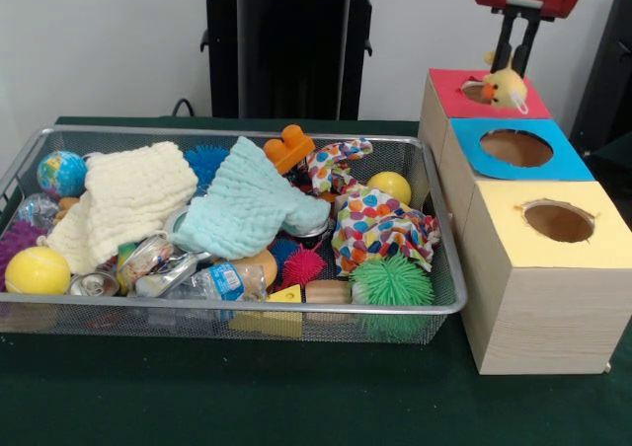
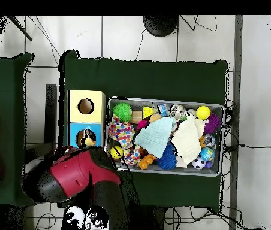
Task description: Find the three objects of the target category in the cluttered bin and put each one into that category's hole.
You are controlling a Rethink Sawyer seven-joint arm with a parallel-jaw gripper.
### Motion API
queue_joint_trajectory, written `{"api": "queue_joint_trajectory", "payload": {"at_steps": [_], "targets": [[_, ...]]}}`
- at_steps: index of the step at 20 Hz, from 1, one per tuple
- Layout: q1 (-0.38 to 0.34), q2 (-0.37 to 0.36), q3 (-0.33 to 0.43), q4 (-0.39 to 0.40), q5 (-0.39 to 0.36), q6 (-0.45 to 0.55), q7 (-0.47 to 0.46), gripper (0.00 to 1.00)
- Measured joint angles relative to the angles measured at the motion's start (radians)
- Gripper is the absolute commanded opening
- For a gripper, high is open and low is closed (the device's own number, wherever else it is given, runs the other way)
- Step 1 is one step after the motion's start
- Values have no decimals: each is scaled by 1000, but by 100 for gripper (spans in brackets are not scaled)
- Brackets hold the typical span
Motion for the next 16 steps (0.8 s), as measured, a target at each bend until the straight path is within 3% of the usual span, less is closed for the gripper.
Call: {"api": "queue_joint_trajectory", "payload": {"at_steps": [16], "targets": [[-74, -2, 14, 45, 1, 0, 0, 0]]}}
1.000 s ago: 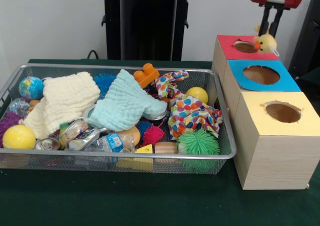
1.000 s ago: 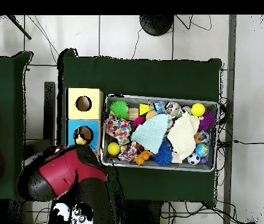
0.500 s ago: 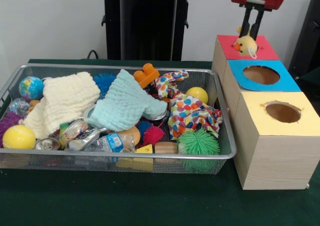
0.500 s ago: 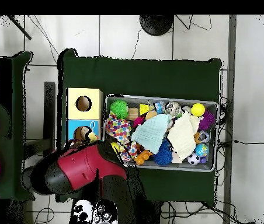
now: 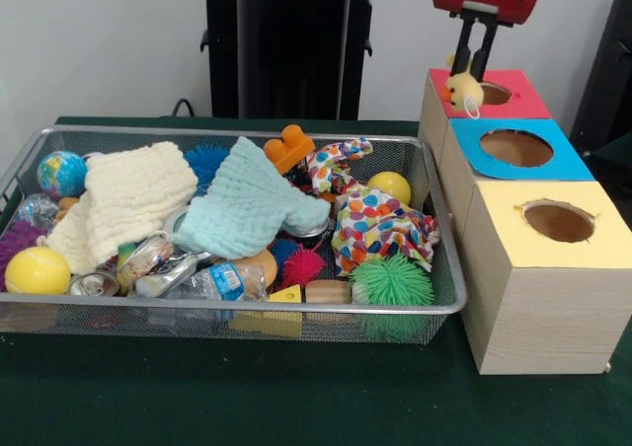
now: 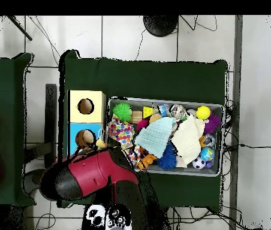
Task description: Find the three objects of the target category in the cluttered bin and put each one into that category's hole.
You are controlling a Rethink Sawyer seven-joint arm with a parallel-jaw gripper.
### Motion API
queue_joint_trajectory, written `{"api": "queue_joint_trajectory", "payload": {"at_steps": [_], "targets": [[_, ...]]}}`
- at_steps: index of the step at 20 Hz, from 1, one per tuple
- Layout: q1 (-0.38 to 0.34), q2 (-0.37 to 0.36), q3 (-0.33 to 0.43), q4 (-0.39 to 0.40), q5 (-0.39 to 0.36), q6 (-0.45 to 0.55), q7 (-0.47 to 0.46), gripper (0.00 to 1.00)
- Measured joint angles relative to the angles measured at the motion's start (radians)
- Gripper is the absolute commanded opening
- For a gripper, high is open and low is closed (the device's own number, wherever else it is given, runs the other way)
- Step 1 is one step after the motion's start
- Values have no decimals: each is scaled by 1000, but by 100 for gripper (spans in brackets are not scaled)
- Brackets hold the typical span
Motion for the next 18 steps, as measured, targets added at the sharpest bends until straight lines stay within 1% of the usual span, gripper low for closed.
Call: {"api": "queue_joint_trajectory", "payload": {"at_steps": [7, 12, 15, 18], "targets": [[3, 0, 21, 48, 4, 0, 0, 0], [8, 1, 40, 83, 22, 0, 0, 0], [21, 1, 45, 101, 35, 0, 0, 0], [52, 1, 45, 114, 45, 0, 0, 0]]}}
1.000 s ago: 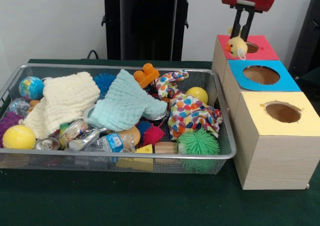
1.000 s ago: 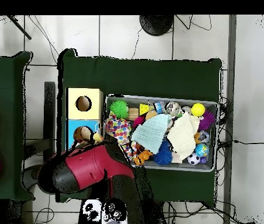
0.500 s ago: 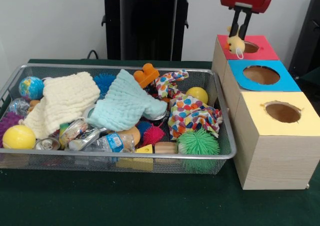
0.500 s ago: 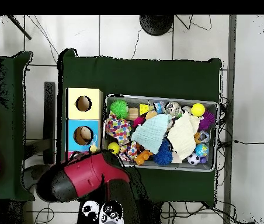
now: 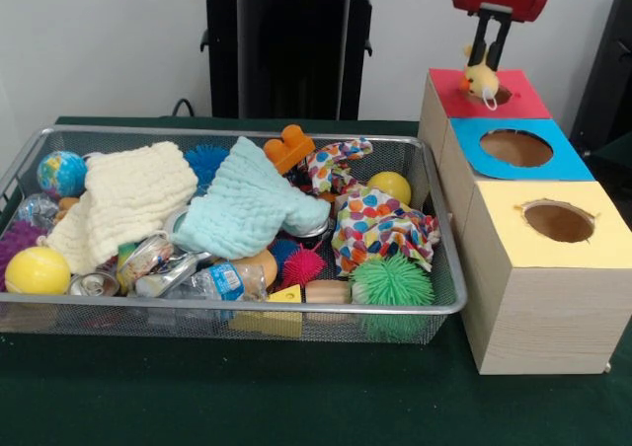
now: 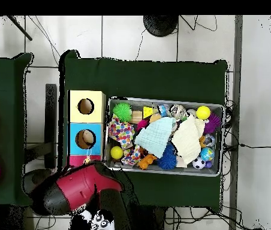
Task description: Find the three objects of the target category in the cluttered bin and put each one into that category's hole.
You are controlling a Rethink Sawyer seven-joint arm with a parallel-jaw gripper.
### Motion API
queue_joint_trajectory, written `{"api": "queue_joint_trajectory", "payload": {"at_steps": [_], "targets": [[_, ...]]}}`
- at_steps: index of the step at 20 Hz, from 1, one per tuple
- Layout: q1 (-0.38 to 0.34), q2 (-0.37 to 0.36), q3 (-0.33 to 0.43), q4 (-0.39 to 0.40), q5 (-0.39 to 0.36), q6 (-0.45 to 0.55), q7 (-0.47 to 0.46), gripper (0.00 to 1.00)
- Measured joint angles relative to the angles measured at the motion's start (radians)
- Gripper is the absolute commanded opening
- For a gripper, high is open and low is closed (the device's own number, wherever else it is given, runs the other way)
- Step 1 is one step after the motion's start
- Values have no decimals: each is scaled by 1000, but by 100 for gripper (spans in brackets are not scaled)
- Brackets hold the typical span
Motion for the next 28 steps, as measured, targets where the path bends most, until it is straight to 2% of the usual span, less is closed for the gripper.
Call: {"api": "queue_joint_trajectory", "payload": {"at_steps": [5, 9, 16, 28], "targets": [[74, 7, 0, 8, 2, -1, 0, 0], [99, 24, 0, 8, 2, -9, 0, 0], [123, 71, -8, 1, 3, -41, 0, 0], [135, 73, -28, -9, 3, -41, 0, 0]]}}
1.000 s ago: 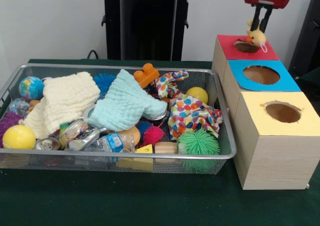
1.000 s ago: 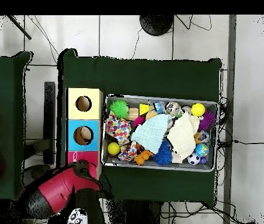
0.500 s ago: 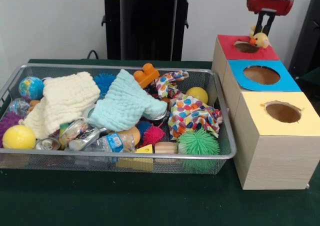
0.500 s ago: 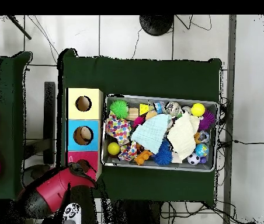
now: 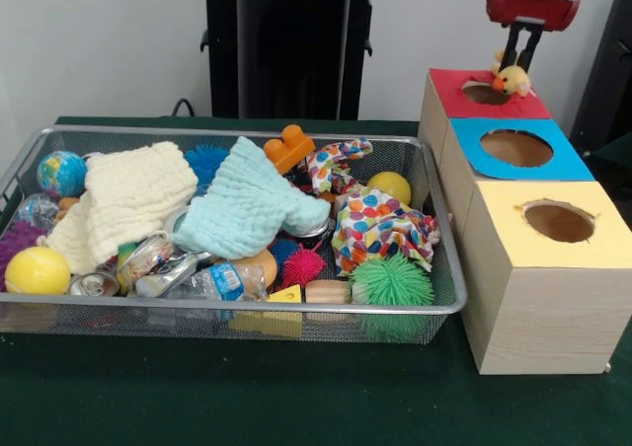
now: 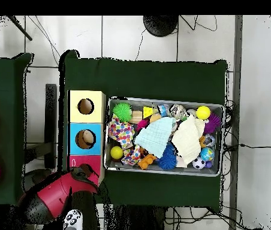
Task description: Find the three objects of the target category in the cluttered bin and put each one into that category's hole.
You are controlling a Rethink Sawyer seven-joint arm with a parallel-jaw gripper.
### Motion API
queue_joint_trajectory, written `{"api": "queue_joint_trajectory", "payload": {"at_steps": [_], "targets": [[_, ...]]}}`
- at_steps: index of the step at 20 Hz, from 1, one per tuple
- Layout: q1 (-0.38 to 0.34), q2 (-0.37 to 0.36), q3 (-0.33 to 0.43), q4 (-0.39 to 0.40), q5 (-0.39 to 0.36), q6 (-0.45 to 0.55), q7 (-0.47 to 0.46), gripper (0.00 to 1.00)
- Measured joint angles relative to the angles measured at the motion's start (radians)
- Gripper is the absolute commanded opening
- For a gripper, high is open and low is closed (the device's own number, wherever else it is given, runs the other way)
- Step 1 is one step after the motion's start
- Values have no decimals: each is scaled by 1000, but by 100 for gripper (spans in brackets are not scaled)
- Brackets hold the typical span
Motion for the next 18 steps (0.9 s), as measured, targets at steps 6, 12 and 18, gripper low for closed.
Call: {"api": "queue_joint_trajectory", "payload": {"at_steps": [6, 12, 18], "targets": [[0, 0, -1, -2, 0, 4, 0, 0], [0, 0, -7, -15, -10, 17, 0, 0], [0, 0, -22, -30, -39, 27, 0, 0]]}}
